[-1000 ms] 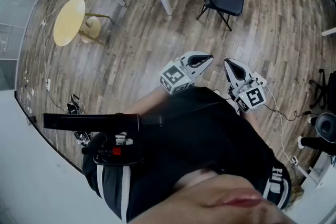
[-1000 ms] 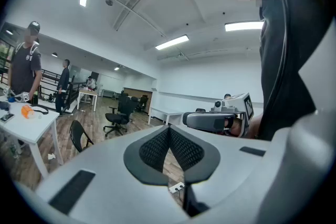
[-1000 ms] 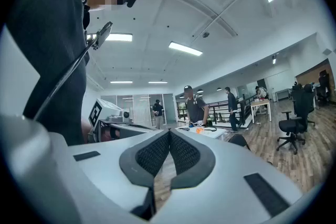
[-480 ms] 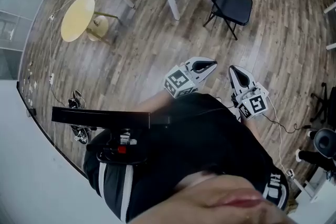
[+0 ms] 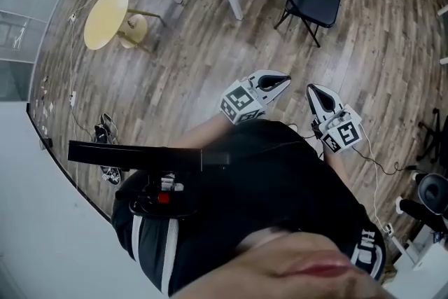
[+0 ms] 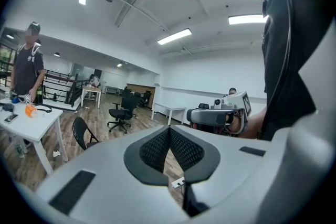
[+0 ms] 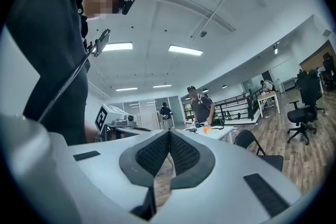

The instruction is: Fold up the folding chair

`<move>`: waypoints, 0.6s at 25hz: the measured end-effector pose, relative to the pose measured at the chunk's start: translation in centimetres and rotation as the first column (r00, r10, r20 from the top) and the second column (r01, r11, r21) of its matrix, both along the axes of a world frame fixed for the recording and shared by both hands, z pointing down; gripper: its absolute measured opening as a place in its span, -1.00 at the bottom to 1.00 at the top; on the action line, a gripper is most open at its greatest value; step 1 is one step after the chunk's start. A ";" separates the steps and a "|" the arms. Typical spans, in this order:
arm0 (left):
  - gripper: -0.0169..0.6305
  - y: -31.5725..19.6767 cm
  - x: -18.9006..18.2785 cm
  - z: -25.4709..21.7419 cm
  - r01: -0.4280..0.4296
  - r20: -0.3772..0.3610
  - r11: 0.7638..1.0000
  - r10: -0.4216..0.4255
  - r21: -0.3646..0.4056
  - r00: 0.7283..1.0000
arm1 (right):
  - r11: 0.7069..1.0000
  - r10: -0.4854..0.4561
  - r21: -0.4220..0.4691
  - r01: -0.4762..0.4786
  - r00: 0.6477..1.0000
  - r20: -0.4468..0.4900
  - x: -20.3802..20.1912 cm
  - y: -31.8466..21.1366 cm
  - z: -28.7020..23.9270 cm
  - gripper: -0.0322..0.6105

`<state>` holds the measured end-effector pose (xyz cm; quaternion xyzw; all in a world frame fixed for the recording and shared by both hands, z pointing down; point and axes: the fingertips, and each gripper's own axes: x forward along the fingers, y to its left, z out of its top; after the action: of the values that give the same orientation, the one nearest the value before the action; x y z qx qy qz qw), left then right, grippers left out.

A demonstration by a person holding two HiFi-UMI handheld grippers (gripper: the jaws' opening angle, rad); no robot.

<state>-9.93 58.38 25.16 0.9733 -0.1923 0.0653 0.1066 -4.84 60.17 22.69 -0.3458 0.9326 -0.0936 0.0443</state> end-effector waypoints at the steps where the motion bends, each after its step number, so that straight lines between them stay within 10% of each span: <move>1: -0.93 0.1 0.6 0.1 -0.010 0.017 1.000 0.010 0.017 1.000 | 1.000 -0.002 0.000 0.002 1.000 0.003 0.4 -0.1 0.0 -0.87; 15: -0.93 -0.2 7.6 -0.4 0.078 -0.007 0.993 -0.078 0.085 0.997 | 0.996 -0.076 0.044 0.078 0.997 -0.034 6.5 -0.6 0.3 -0.87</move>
<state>-2.29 58.18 24.79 0.9688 -0.2327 0.0509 0.0679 1.71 59.57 23.00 -0.3100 0.9477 -0.0684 0.0337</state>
